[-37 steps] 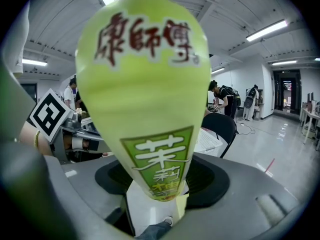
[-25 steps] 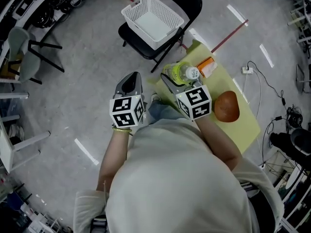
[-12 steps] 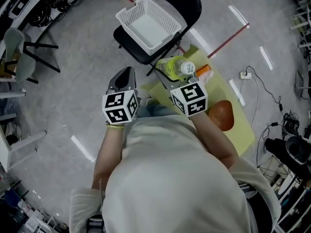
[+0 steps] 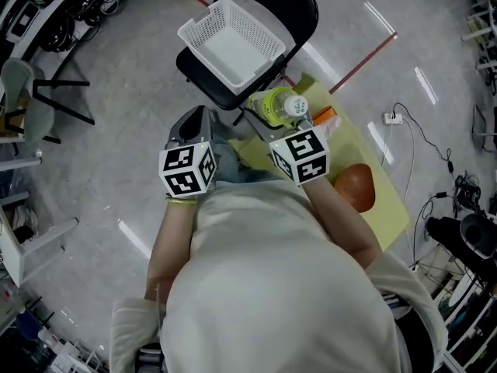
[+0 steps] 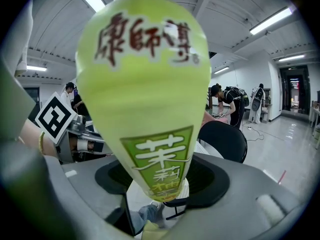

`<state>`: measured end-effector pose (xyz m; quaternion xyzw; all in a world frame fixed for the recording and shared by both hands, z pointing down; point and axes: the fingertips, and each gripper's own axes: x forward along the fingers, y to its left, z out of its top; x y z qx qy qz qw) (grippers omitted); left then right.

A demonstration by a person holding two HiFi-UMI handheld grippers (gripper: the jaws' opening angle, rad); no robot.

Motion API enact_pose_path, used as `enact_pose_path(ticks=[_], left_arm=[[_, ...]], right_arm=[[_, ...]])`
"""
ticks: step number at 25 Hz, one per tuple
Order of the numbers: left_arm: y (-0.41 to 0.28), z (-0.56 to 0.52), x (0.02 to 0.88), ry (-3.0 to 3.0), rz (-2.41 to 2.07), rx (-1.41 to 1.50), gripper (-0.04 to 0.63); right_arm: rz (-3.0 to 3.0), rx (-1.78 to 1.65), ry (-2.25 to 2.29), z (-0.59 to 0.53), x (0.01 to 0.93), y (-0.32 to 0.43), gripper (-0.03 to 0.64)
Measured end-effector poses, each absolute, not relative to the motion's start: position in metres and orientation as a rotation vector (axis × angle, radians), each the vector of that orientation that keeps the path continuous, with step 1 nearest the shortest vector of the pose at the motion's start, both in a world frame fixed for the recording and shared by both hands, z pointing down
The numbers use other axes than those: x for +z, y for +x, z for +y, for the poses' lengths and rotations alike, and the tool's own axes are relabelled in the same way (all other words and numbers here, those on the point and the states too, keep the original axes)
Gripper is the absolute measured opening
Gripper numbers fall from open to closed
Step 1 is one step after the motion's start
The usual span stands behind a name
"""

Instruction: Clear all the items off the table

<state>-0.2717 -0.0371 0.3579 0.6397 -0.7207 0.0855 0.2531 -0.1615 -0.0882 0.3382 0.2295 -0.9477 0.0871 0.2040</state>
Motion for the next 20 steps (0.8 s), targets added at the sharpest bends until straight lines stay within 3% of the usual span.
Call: enact_pose_path(ticks=[20], left_arm=[[-0.369,-0.162,0.392,1.775,-1.846,0.304,0.011]], right_arm=[[-2.550,0.305,0.754,-0.219,0.372,-0.249,0.291]])
